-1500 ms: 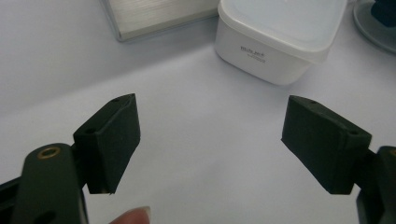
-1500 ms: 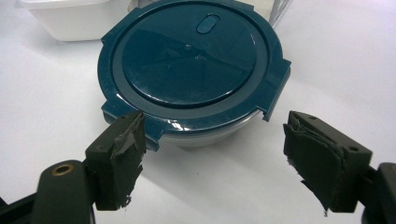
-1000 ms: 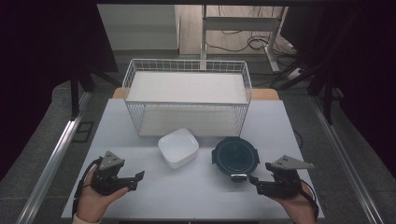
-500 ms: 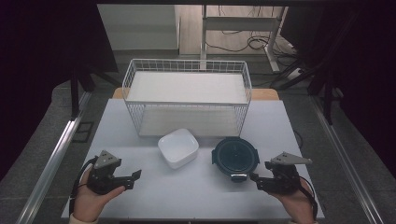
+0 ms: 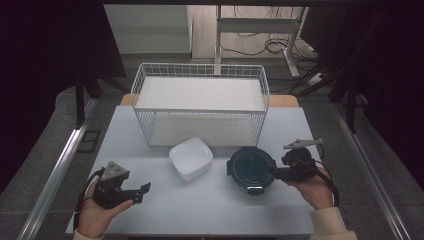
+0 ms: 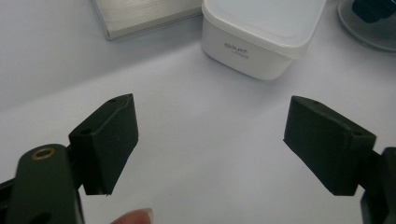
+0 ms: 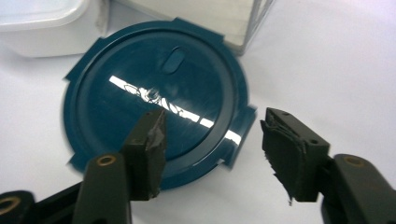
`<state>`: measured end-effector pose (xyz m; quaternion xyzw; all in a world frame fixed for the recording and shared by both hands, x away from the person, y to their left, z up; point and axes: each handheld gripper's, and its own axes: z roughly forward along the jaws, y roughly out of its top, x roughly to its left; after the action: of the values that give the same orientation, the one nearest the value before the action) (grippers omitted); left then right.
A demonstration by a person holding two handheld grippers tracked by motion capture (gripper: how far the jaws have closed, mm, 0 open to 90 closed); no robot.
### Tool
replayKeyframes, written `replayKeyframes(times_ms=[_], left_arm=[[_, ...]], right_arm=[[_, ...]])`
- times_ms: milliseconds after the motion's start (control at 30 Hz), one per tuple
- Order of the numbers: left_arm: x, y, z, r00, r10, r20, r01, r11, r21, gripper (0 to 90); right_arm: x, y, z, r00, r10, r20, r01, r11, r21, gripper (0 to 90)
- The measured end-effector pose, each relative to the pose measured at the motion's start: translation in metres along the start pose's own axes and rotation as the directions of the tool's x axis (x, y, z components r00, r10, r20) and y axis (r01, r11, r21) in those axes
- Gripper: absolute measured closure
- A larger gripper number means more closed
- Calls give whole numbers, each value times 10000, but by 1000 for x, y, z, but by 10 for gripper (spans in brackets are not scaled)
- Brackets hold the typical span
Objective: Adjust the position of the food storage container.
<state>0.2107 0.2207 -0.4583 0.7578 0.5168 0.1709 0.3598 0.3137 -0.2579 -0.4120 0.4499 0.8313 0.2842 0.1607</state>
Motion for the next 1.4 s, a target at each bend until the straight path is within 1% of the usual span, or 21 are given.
replayKeyframes(times_ms=[100,167,233,300,433,467,533,567,633,667,700,800,867,1033,1233,1333,1367,1400], left_arm=[[0,0,0,10000,6,25,-6,10000,4,177],[0,-1,1,10000,-21,36,21,10000,35,177],[0,-1,1,10000,8,39,-8,10000,46,176],[1,-1,1,10000,-17,34,17,10000,32,176],[3,-2,2,10000,-95,-19,95,9999,79,176],[3,-2,2,10000,-95,-19,95,9999,79,176],[3,-2,2,10000,-74,-27,74,9999,105,176],[3,-2,2,10000,-75,-18,76,9999,108,176],[3,-2,2,10000,-75,-17,75,9999,116,176],[3,-2,3,10000,-45,-36,46,9999,139,176],[3,-3,4,10000,-19,-61,20,9999,161,176],[4,-3,5,9999,-49,-119,52,9997,221,176],[4,-3,5,9999,-21,-118,24,9997,237,176],[3,-4,7,9998,-7,-198,13,9996,286,173],[4,-4,8,9997,-22,-242,30,9994,337,174],[5,-5,8,9997,-23,-260,32,9994,355,174],[5,-5,8,9997,-23,-260,32,9994,355,174],[6,-5,9,9996,-42,-270,52,9992,389,174]], right_arm=[[-7,11,6,9998,-78,209,73,9997,243,457],[-11,18,11,9997,47,237,-54,9996,294,495],[-15,24,15,9993,85,363,-99,9992,392,543],[-19,29,21,9989,137,449,-160,9985,517,579],[-26,36,31,9982,23,605,-72,9967,805,647],[-26,36,31,9982,23,605,-72,9967,805,647],[-30,38,36,9987,51,515,-97,9960,885,717],[-31,38,37,9990,18,456,-59,9959,900,737],[-33,40,39,9993,99,352,-132,9955,940,776],[-33,40,39,9993,99,352,-132,9955,940,776],[-35,41,41,9996,48,296,-79,9943,1059,826],[-38,42,44,9997,64,232,-90,9933,1148,881],[-39,43,47,9997,-40,257,9,9930,1182,887],[-37,45,60,9986,-473,252,429,9872,1539,889],[-35,45,78,9954,-879,371,788,9765,2006,889],[-34,45,85,9942,-1043,267,957,9697,2246,889],[-34,45,85,9942,-1043,267,957,9697,2246,889],[-32,44,88,9914,-1267,321,1158,9653,2339,889]])
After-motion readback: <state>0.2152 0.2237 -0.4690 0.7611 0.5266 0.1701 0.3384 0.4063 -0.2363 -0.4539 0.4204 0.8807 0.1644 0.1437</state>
